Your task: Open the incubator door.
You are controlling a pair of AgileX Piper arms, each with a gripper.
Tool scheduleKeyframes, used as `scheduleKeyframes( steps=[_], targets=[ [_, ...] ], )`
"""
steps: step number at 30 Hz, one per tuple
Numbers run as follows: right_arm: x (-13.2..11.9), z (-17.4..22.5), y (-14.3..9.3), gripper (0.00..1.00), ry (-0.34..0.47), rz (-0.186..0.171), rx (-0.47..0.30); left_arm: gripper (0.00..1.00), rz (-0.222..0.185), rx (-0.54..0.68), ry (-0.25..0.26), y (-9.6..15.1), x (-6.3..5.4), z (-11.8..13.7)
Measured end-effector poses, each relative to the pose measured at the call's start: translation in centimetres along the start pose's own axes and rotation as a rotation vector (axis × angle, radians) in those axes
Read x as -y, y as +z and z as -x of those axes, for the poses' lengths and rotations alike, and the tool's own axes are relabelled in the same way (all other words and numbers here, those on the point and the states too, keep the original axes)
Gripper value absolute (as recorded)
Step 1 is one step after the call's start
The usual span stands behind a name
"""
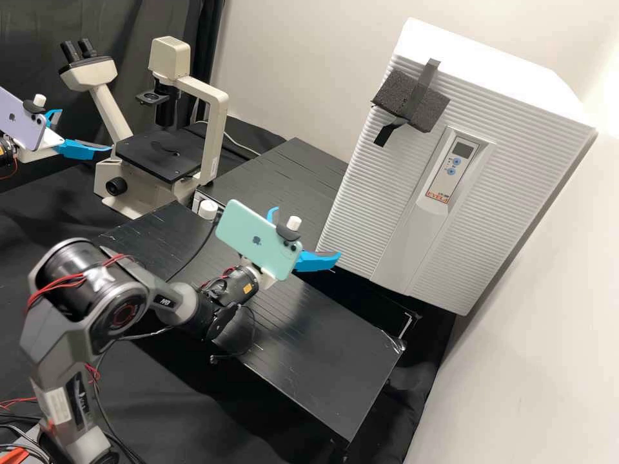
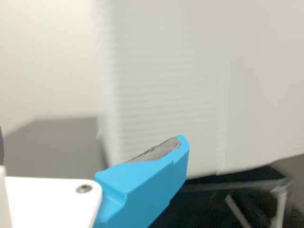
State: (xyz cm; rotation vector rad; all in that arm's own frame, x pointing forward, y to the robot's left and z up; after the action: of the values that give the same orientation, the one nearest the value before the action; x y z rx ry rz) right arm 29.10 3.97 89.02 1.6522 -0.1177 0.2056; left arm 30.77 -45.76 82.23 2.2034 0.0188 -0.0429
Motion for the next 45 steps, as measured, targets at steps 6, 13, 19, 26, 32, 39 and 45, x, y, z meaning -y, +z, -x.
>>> scheduleKeyframes(
  steps=[6, 13, 19, 26, 32, 39, 45],
  targets=[
    [-3.4, -1.8, -2.3, 1.0, 0.099, -0.001, -0.061, 1.0, 0.0, 0.0, 0.0, 0.0, 0.0, 0.0],
    [-5.6, -3.9, -4.2, 1.0, 0.127, -0.01, -0.032, 1.0, 0.0, 0.0, 0.0, 0.0, 0.0, 0.0],
    [-6.8, -5.3, -4.9, 1.0, 0.16, -0.01, -0.012, 1.0, 0.0, 0.0, 0.0, 0.0, 0.0, 0.0],
    [-7.2, -6.0, -5.4, 1.0, 0.16, 0.016, -0.012, 1.0, 0.0, 0.0, 0.0, 0.0, 0.0, 0.0],
    [-7.7, -6.3, -5.9, 1.0, 0.177, 0.029, -0.026, 1.0, 0.0, 0.0, 0.0, 0.0, 0.0, 0.0],
    [-7.6, -6.7, -5.7, 0.0, 0.159, 0.027, -0.005, 1.0, 0.0, 0.0, 0.0, 0.0, 0.0, 0.0],
    [-7.6, -6.7, -5.8, 0.0, 0.159, 0.029, -0.004, 1.0, 0.0, 0.0, 0.0, 0.0, 0.0, 0.0]
  ],
)
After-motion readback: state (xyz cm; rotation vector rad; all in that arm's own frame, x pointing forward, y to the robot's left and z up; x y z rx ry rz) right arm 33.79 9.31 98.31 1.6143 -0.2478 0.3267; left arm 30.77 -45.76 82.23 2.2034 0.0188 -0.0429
